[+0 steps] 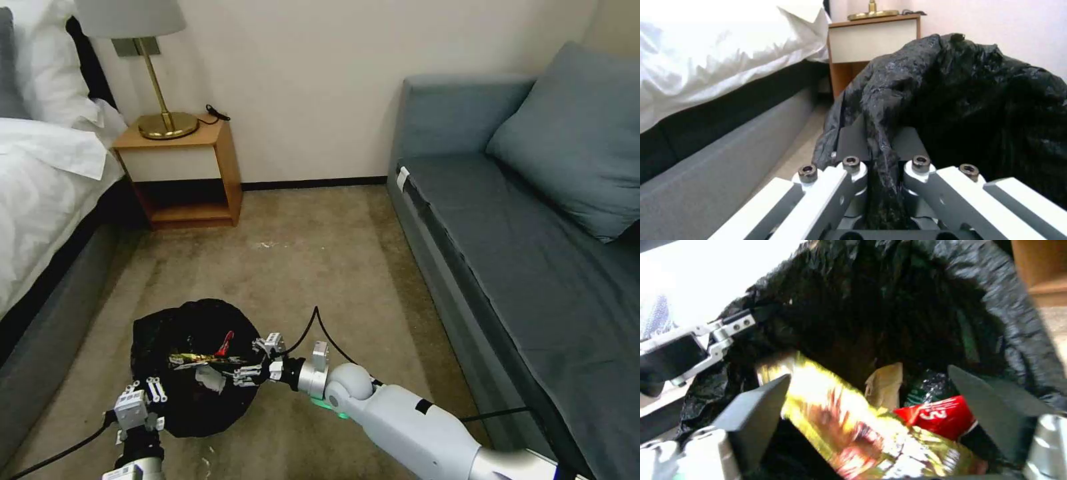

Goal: Pick up the trash bin, then pick up the garbage on the floor and place it into the trash bin.

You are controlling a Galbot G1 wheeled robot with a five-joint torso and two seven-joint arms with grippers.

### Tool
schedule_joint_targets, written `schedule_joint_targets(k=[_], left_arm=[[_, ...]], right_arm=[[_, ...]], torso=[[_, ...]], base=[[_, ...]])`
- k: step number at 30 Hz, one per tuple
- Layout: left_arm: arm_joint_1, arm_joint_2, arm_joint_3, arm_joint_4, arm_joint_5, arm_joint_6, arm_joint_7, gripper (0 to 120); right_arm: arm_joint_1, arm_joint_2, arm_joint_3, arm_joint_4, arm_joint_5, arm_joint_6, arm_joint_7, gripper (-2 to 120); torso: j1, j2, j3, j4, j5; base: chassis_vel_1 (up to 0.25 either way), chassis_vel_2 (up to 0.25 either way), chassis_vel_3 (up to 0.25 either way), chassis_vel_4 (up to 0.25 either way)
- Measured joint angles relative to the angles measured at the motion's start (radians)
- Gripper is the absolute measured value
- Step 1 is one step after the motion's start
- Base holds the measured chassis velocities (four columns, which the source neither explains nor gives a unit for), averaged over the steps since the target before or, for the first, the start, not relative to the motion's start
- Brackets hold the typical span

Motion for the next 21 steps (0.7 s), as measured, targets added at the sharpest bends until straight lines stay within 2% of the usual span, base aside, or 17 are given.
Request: schedule_joint_targets(k=[1, 4, 14, 16, 19, 20, 21], left_arm=[[-0.001, 0.0, -0.002, 0.003, -0.001, -0.001, -0.001, 5], [-0.001, 0.0, -0.004, 0.006, -0.008, -0.002, -0.004, 5], [-0.008, 0.0, -0.01, 0.015, -0.058, -0.003, -0.021, 5], [-0.012, 0.0, -0.013, 0.015, -0.102, 0.002, -0.028, 5], [-0.03, 0.0, -0.024, 0.015, -0.22, 0.019, -0.041, 5], [-0.03, 0.0, -0.024, 0.015, -0.22, 0.019, -0.041, 5], [-0.036, 0.0, -0.028, 0.012, -0.269, 0.027, -0.048, 5]], right_arm=[[-0.005, -0.003, 0.01, 0.005, -0.003, 0.002, 0.0, 99], [-0.019, -0.007, 0.042, 0.019, -0.006, 0.007, 0.0, 100], [-0.05, -0.013, 0.164, 0.075, 0.047, 0.007, 0.006, 100], [-0.06, -0.021, 0.212, 0.089, 0.077, 0.003, 0.008, 100], [-0.078, -0.048, 0.282, 0.104, 0.114, -0.001, 0.01, 100], [-0.078, -0.048, 0.282, 0.104, 0.114, -0.001, 0.01, 100], [-0.085, -0.058, 0.294, 0.109, 0.125, -0.001, 0.012, 100]], torso=[[0.0, 0.0, 0.0, 0.0, 0.0], [0.0, 0.0, 0.0, 0.0, 0.0], [0.0, 0.0, 0.0, 0.0002, 0.0], [0.0, 0.0, 0.0, 0.0002, 0.0], [0.0, 0.0, 0.0, 0.0001, -0.0002], [0.0, 0.0, 0.0, 0.0001, -0.0002], [0.0, 0.0, 0.0, 0.0, -0.0001]], base=[[0.0, 0.0, 0.0, 0.0], [0.0, 0.0, 0.0, 0.0], [0.0, 0.0, 0.0, 0.0], [0.0, 0.0, 0.0, 0.0], [0.0, 0.0, 0.0, 0.0], [0.0, 0.0, 0.0, 0.0], [0.0, 0.0, 0.0, 0.0]])
